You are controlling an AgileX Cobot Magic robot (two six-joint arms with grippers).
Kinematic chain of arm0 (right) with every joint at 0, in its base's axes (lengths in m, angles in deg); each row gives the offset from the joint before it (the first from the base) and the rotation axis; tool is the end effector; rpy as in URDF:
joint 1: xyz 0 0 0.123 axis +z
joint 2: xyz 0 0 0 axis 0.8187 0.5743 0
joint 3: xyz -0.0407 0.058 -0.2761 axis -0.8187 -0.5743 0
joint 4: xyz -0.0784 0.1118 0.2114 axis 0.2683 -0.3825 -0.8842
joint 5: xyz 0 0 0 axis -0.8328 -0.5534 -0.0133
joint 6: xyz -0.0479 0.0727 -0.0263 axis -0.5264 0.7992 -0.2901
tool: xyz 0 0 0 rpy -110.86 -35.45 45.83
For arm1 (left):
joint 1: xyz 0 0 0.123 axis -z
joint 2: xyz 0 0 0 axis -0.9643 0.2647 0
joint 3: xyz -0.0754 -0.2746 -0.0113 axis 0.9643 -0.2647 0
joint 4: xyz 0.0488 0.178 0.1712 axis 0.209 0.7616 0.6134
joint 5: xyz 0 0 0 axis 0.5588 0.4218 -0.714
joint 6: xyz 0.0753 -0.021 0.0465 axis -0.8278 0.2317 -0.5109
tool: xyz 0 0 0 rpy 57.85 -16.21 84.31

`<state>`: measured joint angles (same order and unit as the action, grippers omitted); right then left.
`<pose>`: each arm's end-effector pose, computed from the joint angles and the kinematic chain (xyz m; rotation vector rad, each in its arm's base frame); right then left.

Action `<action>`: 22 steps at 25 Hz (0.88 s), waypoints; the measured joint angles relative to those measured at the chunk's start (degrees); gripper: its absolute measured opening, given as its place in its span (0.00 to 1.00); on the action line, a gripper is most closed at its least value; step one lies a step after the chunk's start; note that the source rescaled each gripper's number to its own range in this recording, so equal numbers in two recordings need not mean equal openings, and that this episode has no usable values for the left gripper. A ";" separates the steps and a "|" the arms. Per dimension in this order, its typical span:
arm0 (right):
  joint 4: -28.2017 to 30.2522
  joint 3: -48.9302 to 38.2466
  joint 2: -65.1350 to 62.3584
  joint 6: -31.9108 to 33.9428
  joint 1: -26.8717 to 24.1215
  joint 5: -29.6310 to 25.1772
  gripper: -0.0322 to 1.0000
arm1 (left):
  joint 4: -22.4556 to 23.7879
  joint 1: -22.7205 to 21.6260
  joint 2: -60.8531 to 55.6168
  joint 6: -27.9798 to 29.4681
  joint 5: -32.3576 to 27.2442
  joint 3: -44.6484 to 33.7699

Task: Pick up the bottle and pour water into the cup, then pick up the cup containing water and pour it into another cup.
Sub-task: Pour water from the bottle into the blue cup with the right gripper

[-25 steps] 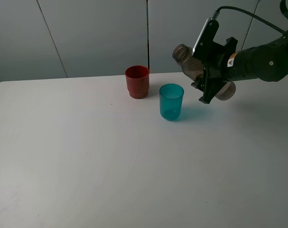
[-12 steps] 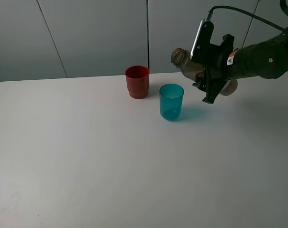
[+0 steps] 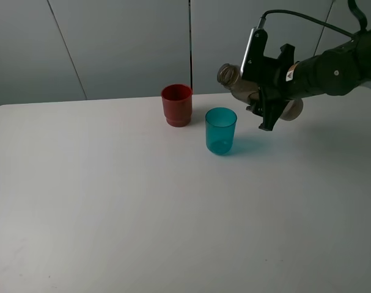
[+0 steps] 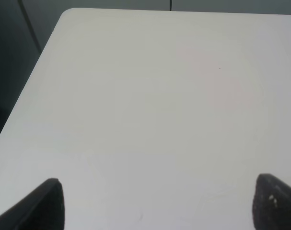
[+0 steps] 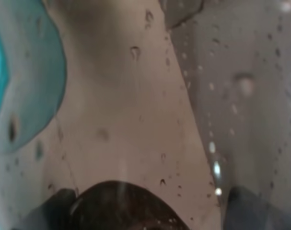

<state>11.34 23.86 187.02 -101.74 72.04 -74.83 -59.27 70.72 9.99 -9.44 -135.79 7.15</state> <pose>0.3478 0.1085 0.1656 -1.4708 1.7937 -0.3771 -0.0107 0.0071 0.2795 -0.1783 2.0643 0.0978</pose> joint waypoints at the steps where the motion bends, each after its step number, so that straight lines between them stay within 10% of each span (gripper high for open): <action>1: 0.00 0.10 0.22 -0.79 0.00 -0.11 0.04 | 0.00 0.00 0.00 0.00 0.00 0.00; 22: 10.26 2.87 1.20 -6.38 0.00 0.99 0.04 | 0.00 0.00 0.00 0.00 0.00 0.00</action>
<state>21.60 26.72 188.22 -108.11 72.04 -73.84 -59.27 70.72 9.99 -9.44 -135.79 7.15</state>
